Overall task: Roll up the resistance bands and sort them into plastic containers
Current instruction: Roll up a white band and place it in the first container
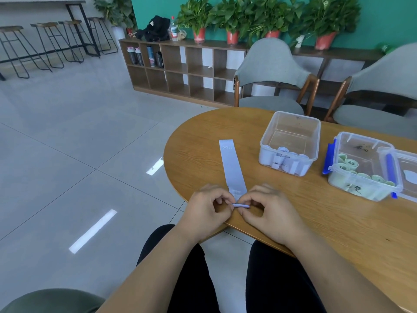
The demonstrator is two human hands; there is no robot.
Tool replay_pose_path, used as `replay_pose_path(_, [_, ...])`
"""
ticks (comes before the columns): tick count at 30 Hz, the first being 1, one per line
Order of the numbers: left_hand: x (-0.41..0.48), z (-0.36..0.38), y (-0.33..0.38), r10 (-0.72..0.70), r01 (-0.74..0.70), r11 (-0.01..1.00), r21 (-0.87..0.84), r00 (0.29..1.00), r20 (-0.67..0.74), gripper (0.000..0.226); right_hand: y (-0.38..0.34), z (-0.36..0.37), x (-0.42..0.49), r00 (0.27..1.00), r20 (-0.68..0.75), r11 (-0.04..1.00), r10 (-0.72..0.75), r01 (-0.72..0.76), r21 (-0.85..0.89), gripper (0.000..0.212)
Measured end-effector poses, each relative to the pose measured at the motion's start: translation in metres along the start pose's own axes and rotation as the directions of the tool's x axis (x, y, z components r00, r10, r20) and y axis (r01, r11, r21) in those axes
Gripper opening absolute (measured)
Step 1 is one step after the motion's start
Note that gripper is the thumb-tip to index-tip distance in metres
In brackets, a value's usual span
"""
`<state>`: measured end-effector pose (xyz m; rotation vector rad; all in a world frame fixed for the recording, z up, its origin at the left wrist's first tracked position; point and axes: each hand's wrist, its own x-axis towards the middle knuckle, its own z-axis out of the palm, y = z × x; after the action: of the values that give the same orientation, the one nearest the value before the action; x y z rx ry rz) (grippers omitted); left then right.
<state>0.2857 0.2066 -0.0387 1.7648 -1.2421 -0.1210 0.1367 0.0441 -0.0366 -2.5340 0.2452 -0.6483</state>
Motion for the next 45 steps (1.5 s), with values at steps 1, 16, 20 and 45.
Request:
replay_pose_path(1, [0.0, -0.001, 0.001, -0.017, 0.017, 1.0, -0.02, 1.0, -0.001, 0.022, -0.001, -0.001, -0.001, 1.0, 0.0, 1.0, 0.001, -0.001, -0.001, 0.019])
replay_pose_path(16, [0.0, 0.002, -0.004, 0.037, -0.037, 0.999, 0.008, 0.998, -0.043, 0.016, 0.0, -0.003, -0.002, 0.997, -0.064, 0.999, 0.039, -0.037, 0.021, 0.019])
replay_pose_path(20, [-0.001, 0.003, -0.009, 0.064, -0.063, 0.998, 0.02, 0.998, -0.022, 0.017, 0.001, -0.001, -0.002, 0.997, -0.068, 1.0, 0.03, -0.03, -0.002, 0.016])
replay_pose_path(45, [-0.002, 0.007, -0.01, 0.104, -0.1, 0.991, 0.085, 0.994, -0.04, 0.014, 0.004, 0.003, -0.004, 0.998, -0.059, 0.992, -0.038, 0.031, -0.119, 0.009])
